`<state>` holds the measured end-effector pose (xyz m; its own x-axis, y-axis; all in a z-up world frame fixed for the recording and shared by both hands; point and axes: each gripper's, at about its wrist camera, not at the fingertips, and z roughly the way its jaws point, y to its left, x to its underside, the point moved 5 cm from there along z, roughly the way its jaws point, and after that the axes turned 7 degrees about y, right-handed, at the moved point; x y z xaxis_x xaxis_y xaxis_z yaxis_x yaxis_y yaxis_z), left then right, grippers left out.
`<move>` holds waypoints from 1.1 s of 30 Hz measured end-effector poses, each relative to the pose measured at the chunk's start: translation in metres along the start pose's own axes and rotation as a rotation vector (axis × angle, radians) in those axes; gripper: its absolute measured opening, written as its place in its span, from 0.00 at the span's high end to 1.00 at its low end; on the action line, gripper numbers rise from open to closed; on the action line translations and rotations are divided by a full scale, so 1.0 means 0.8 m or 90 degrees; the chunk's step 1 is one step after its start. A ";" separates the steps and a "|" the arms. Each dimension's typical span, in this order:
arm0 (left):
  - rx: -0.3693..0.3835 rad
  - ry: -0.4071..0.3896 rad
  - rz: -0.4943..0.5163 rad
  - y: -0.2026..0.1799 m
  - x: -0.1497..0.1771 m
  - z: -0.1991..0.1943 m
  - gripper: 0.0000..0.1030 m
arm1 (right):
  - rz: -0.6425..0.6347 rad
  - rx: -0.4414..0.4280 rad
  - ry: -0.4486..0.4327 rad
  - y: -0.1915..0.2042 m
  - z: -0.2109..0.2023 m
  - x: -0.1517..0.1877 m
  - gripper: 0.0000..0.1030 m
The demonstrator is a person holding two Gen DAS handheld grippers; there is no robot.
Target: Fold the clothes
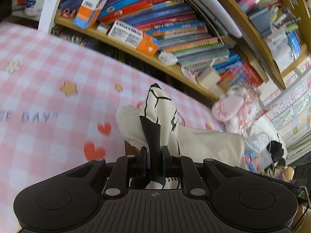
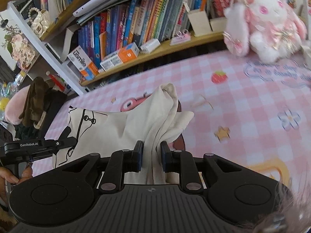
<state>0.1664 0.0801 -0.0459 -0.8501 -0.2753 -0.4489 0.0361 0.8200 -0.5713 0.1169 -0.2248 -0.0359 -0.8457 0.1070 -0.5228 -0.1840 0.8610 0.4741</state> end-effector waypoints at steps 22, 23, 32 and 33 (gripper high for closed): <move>0.020 -0.082 -0.005 0.070 -0.173 0.069 0.87 | -0.007 -0.041 -0.076 0.004 0.142 -0.179 0.83; 0.019 -0.083 -0.011 0.075 -0.175 0.072 0.87 | -0.006 -0.047 -0.080 0.004 0.145 -0.183 0.83; -0.043 -0.060 -0.066 0.122 -0.168 0.112 0.81 | 0.081 -0.019 -0.027 -0.031 0.213 -0.164 0.80; -0.046 -0.060 -0.068 0.124 -0.167 0.113 0.80 | 0.104 -0.032 -0.034 -0.036 0.214 -0.160 0.78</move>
<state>0.3310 0.1524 -0.1050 -0.7938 -0.4061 -0.4528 -0.0928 0.8166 -0.5696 0.3166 -0.1782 -0.1041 -0.8388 0.2711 -0.4722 -0.0720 0.8044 0.5897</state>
